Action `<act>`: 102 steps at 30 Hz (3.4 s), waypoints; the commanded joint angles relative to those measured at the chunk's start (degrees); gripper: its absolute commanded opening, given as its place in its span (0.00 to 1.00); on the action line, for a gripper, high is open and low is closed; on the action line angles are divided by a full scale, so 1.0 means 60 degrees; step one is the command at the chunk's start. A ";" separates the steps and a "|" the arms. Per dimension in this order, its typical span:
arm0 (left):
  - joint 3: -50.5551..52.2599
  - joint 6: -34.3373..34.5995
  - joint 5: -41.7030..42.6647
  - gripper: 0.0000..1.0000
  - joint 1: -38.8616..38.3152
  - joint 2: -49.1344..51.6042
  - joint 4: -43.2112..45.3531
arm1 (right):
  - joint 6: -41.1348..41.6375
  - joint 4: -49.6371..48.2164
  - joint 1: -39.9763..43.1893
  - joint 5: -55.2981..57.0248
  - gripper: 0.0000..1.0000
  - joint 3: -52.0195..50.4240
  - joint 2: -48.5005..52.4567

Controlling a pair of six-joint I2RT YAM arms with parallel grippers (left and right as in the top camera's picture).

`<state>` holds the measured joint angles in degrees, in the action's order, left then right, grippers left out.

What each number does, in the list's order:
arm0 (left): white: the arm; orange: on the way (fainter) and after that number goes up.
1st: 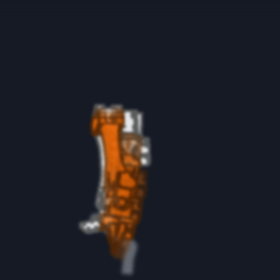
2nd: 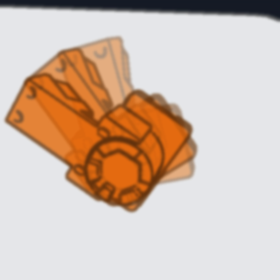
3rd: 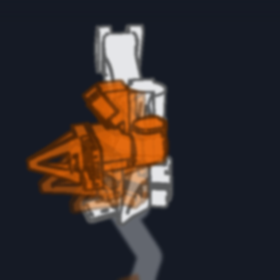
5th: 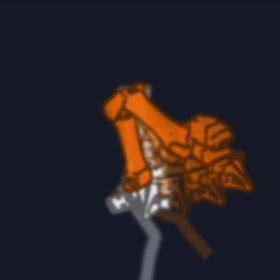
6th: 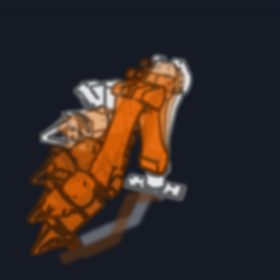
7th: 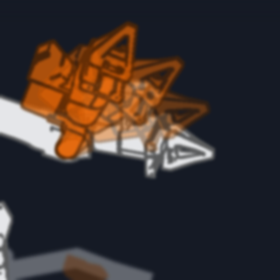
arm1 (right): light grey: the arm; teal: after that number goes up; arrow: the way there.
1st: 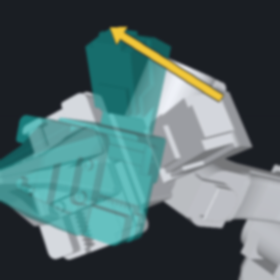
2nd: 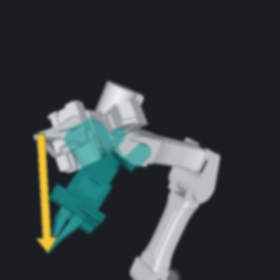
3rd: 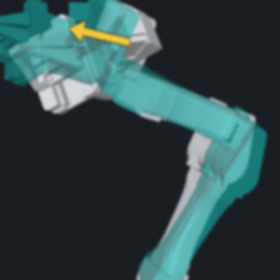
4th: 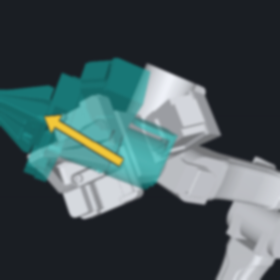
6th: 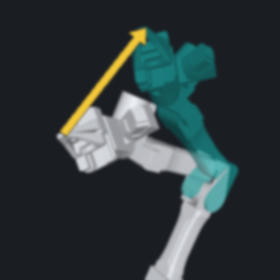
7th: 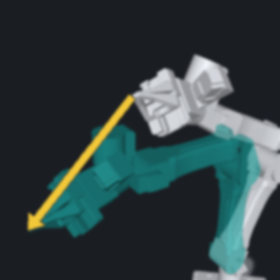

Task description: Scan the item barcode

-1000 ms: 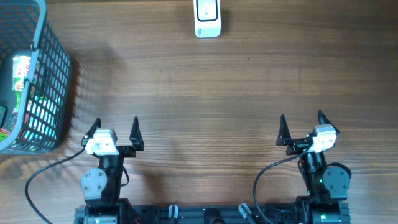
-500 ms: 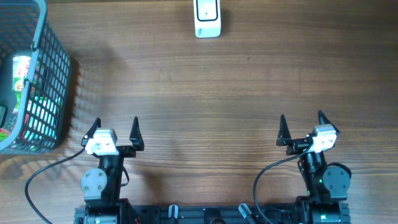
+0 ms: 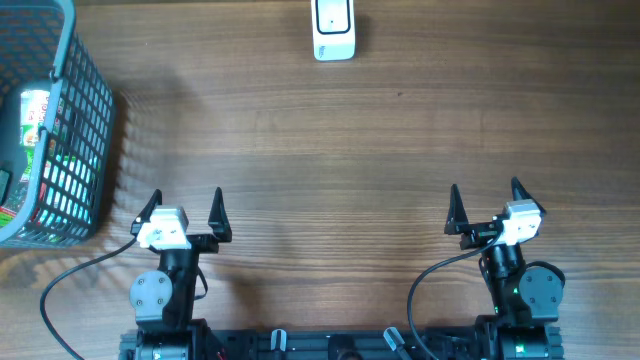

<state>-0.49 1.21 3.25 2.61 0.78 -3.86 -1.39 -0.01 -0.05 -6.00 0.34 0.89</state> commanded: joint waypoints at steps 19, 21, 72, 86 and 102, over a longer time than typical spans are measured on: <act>0.0029 0.0135 0.0178 1.00 -0.0036 -0.0084 0.0178 | 0.0004 -0.0058 0.0047 -0.0015 1.00 -0.0007 -0.0058; 0.0029 0.0127 0.1042 1.00 -0.0036 -0.0084 0.0208 | 0.0007 -0.0058 0.0047 -0.0011 1.00 -0.0007 -0.0058; -2.4458 0.0036 0.0579 1.00 0.0237 1.7212 -1.4050 | 0.0004 -0.0058 0.0047 -0.0011 1.00 -0.0007 -0.0058; -2.4454 -0.0339 -0.2011 1.00 0.3005 1.8280 -1.2732 | 0.0004 -0.0058 0.0047 -0.0015 1.00 -0.0007 -0.0058; -2.2695 -0.0441 -0.0838 1.00 0.6076 1.9730 -1.1992 | 0.0004 -0.0058 0.0047 -0.0011 1.00 -0.0007 -0.0058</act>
<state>-142.08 0.03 -4.43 37.45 115.57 -77.47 -1.41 -0.03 -0.05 -6.00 0.34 0.89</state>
